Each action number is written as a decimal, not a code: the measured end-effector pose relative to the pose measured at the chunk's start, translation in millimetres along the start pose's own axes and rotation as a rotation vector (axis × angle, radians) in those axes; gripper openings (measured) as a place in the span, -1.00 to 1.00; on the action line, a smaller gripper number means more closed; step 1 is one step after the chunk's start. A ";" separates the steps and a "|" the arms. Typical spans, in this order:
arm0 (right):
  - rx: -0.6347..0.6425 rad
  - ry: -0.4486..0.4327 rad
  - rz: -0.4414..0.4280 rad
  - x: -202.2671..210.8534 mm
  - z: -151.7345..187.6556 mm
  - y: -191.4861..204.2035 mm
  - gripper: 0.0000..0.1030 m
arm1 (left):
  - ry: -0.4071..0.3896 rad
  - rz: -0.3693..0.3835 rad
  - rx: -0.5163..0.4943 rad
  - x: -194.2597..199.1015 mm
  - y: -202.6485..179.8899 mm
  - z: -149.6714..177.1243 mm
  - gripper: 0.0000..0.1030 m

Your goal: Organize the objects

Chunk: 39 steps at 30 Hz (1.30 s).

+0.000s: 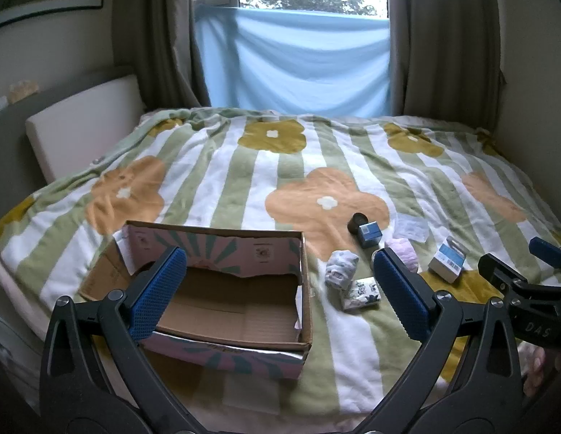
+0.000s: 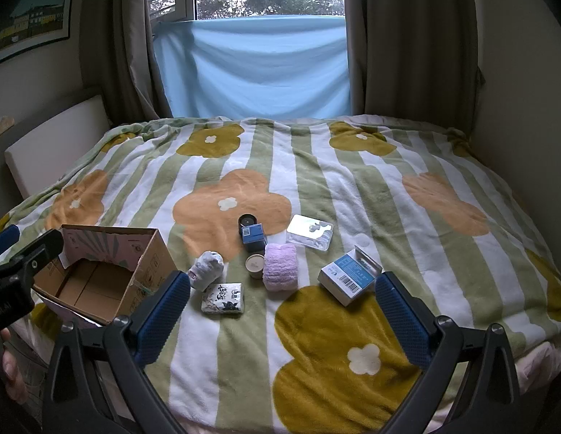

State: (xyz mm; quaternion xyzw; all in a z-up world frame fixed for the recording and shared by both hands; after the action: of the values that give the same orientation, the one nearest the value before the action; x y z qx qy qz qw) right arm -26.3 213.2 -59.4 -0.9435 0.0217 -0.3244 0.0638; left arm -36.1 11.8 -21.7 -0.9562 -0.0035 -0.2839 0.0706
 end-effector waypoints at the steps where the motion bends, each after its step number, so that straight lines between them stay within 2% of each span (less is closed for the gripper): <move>1: 0.001 0.000 0.000 -0.3 0.2 -0.1 0.99 | 0.000 0.000 -0.001 0.2 0.4 0.0 0.99; 27: -0.002 0.021 -0.007 -6.0 2.7 -3.0 0.99 | 0.016 0.008 0.015 -3.1 3.0 -2.1 0.99; 39: -0.006 0.001 -0.033 -1.7 1.4 4.2 0.99 | 0.025 0.011 0.018 -3.4 3.7 0.6 0.99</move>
State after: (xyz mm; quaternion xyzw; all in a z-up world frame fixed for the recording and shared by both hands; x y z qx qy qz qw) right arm -26.9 209.4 -62.1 -0.9437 0.0072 -0.3259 0.0559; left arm -38.4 8.3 -24.5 -0.9520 0.0000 -0.2952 0.0809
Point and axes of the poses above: each gripper's, at about its wrist camera, not at the fingertips, and x roughly against the way its jaws point, y to its left, z to its underside, the point moved 5 cm from there along -x, roughly the way its jaws point, and after that the axes turned 11 degrees about x, right-handed, at the moved point
